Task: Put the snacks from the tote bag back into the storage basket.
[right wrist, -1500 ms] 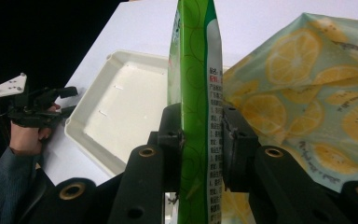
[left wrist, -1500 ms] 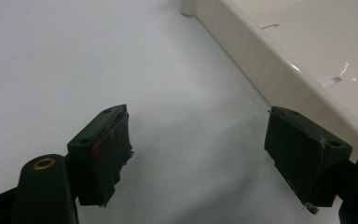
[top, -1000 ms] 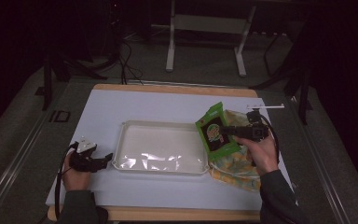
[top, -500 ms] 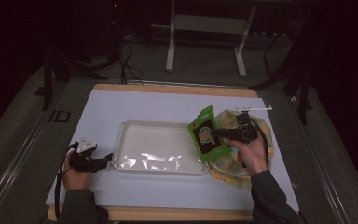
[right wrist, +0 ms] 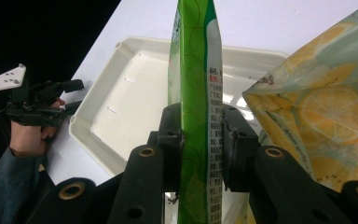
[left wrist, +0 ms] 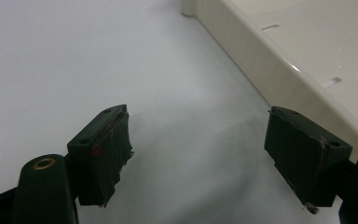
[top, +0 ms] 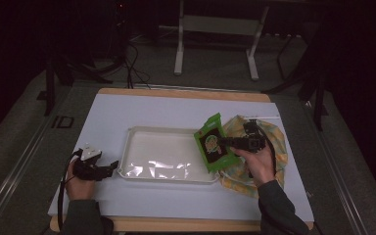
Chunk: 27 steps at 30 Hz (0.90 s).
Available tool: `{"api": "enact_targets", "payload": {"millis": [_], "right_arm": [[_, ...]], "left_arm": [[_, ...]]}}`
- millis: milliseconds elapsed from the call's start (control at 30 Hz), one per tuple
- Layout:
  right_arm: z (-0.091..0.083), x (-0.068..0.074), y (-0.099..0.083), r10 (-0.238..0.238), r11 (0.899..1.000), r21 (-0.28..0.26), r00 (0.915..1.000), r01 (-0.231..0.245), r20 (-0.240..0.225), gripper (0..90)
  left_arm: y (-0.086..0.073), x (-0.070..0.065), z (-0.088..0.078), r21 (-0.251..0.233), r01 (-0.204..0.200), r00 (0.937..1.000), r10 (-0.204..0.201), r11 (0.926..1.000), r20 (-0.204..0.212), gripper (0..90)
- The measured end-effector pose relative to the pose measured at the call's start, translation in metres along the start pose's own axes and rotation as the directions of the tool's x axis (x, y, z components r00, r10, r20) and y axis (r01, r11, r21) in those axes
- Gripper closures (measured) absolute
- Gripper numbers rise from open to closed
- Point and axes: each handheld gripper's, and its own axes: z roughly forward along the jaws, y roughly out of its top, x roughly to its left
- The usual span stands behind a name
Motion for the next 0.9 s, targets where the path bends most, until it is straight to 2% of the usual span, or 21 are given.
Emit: {"api": "enact_targets", "payload": {"millis": [400, 900], "right_arm": [[0.011, 0.001, -0.005, 0.001, 1.0, 0.007, 0.9999, -0.001, 0.013, 72.6], [0.02, -0.001, -0.012, 0.027, 0.999, -0.023, 0.9991, -0.026, 0.033, 72.5]], "left_arm": [[0.0, 0.0, 0.0, 0.001, -0.002, 1.0, 0.002, 1.0, 0.0, 22.7], [0.0, 0.0, 0.0, 0.001, -0.002, 1.0, 0.002, 1.0, 0.0, 22.7]]}}
